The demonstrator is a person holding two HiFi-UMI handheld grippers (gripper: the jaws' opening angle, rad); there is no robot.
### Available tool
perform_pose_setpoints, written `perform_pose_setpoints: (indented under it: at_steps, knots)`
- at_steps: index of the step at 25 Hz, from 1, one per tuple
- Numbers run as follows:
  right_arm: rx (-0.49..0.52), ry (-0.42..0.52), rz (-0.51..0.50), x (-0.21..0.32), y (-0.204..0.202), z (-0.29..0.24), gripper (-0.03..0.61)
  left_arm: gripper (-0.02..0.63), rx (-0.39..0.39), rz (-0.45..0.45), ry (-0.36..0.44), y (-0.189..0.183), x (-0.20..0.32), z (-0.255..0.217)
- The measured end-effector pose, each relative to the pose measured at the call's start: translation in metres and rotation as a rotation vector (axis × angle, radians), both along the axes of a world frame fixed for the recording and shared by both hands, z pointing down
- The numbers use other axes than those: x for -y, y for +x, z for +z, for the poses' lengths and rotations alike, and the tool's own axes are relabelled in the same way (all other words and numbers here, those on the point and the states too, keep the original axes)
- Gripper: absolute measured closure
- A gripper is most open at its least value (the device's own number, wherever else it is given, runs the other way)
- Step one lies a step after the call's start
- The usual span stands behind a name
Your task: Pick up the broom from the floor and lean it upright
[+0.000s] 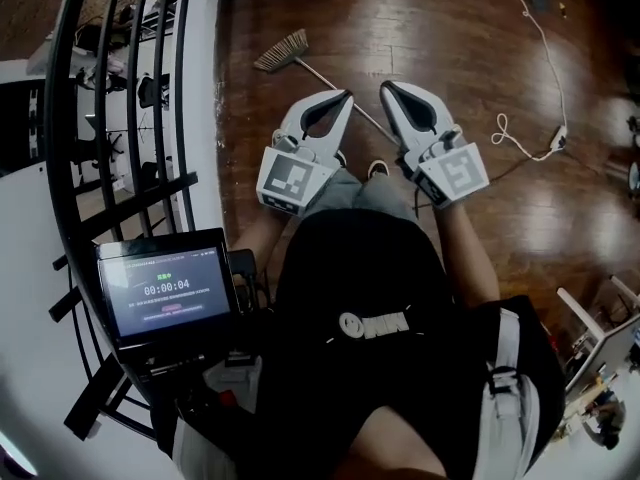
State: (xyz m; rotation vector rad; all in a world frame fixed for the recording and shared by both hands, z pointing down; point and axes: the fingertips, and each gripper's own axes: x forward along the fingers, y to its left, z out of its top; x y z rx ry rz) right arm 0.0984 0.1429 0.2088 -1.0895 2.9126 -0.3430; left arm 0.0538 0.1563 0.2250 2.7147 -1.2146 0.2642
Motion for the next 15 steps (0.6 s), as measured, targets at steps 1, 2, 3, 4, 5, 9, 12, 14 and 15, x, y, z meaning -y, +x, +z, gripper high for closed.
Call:
perform_pose_setpoints:
  at_steps: [1,2,3,4,5,9,12,14,15]
  knots:
    - [-0.001,0.0,0.008,0.001,0.001,-0.002,0.575,0.601,-0.001,0.002,-0.001,0.001,0.001,-0.001]
    - [-0.004,0.002,0.014,0.004,0.002,-0.004,0.575,0.601,-0.005,0.003,-0.003,0.002,0.004,-0.001]
    - [-0.007,0.005,0.018,0.008,0.003,-0.005,0.575,0.601,-0.013,0.004,-0.005,0.003,0.008,-0.001]
    - [-0.011,0.006,0.023,0.011,0.002,-0.006,0.575,0.601,-0.02,0.005,-0.006,0.002,0.012,-0.002]
    - [-0.016,0.005,0.028,0.012,-0.001,-0.007,0.575,0.603,-0.027,0.007,-0.008,0.0,0.014,-0.003]
    - [-0.021,-0.022,0.058,-0.039,-0.017,-0.028,0.575,0.601,0.011,0.051,-0.088,-0.022,-0.042,0.007]
    - [0.01,-0.075,0.092,-0.052,-0.006,-0.033,0.575,0.601,0.102,0.094,-0.13,-0.017,-0.053,0.005]
    - [0.021,-0.108,0.102,-0.041,0.003,-0.018,0.575,0.601,0.127,0.109,-0.131,-0.015,-0.045,0.018]
    - [0.021,-0.119,0.102,-0.036,0.003,-0.009,0.575,0.601,0.125,0.118,-0.129,-0.017,-0.04,0.029]
